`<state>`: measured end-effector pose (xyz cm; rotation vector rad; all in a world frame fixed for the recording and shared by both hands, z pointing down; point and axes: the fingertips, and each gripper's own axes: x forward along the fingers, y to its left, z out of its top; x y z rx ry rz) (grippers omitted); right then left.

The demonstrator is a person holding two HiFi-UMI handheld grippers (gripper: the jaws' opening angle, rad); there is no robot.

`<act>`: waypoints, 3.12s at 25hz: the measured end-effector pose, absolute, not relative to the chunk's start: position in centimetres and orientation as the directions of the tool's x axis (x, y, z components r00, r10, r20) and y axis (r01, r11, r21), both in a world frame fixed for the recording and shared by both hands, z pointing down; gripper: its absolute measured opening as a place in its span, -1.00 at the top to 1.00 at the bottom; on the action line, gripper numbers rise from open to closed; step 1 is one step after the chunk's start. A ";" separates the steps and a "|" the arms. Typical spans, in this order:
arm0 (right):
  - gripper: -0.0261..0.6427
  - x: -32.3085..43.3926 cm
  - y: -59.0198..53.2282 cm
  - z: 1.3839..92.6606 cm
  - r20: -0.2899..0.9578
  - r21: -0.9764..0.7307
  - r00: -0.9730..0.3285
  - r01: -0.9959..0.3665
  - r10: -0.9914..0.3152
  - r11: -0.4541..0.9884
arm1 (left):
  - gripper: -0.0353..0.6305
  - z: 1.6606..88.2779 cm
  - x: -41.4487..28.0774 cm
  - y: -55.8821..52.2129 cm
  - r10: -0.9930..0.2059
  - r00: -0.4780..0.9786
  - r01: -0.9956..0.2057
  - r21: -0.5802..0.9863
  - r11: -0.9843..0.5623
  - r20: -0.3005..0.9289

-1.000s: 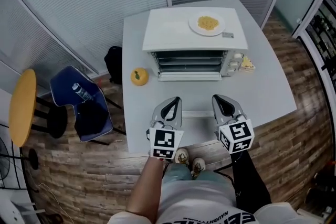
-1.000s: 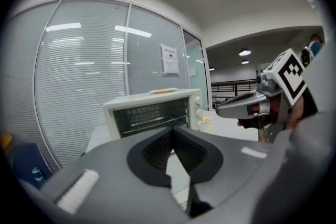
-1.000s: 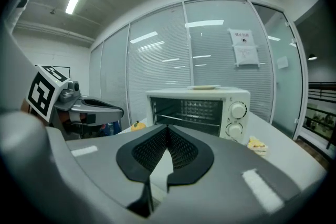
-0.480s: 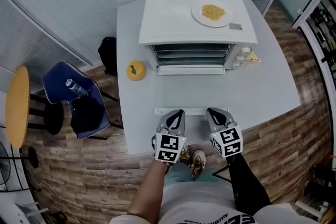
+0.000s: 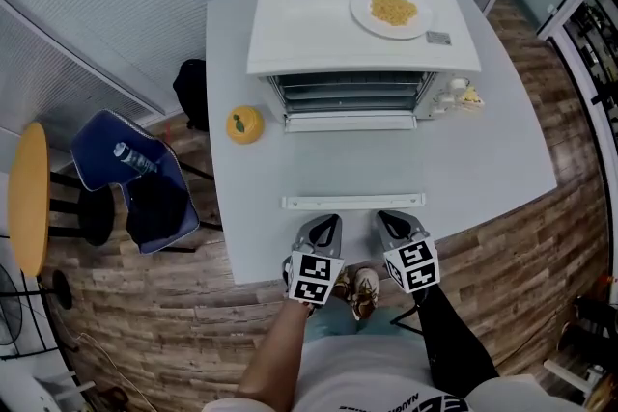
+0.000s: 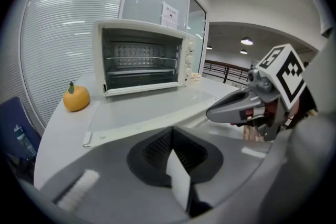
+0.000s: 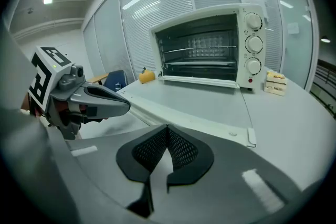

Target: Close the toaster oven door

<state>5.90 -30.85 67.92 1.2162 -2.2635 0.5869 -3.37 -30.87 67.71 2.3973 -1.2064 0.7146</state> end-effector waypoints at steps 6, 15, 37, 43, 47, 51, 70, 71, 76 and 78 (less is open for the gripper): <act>0.92 6.6 -30.8 69.9 0.643 -0.145 -0.453 -0.864 -0.618 0.483 | 0.73 70.1 -3.9 -31.0 -0.617 0.481 -0.840 0.125 -0.529 0.623; 0.92 7.3 -32.2 70.6 0.637 -0.126 -0.385 -0.907 -0.668 0.402 | 0.73 71.2 -4.7 -33.0 -0.634 0.440 -0.873 0.136 -0.469 0.636; 0.92 7.1 -33.7 64.8 0.530 -0.040 -0.305 -0.941 -0.791 0.336 | 0.73 65.7 -4.4 -34.1 -0.730 0.473 -0.850 0.037 -0.525 0.493; 0.92 7.0 -35.3 62.2 0.467 -0.006 -0.272 -0.952 -0.841 0.305 | 0.73 62.9 -4.3 -36.0 -0.762 0.499 -0.847 0.046 -0.529 0.412; 0.92 7.1 -36.1 60.6 0.431 0.023 -0.239 -0.961 -0.870 0.275 | 0.73 61.3 -4.3 -36.6 -0.776 0.506 -0.840 0.009 -0.543 0.376; 0.92 7.2 -36.9 58.5 0.377 0.062 -0.214 -0.965 -0.901 0.255 | 0.73 59.5 -4.4 -37.2 -0.792 0.501 -0.832 -0.056 -0.551 0.349; 0.92 7.2 -43.8 49.6 0.205 0.114 -0.245 -0.956 -0.948 0.271 | 0.73 50.6 -3.7 -44.7 -0.863 0.427 -0.849 -0.208 -0.485 0.270; 0.92 7.2 -44.3 49.3 0.203 0.103 -0.249 -0.956 -0.947 0.273 | 0.73 50.3 -3.6 -45.2 -0.865 0.423 -0.850 -0.214 -0.482 0.269; 0.92 7.2 -47.1 47.8 0.205 0.104 -0.262 -0.952 -0.943 0.287 | 0.73 48.8 -3.7 -48.1 -0.869 0.418 -0.866 -0.174 -0.469 0.263; 0.92 7.3 -48.5 47.3 0.208 0.096 -0.266 -0.952 -0.941 0.291 | 0.73 48.2 -3.9 -49.6 -0.871 0.424 -0.877 -0.128 -0.463 0.249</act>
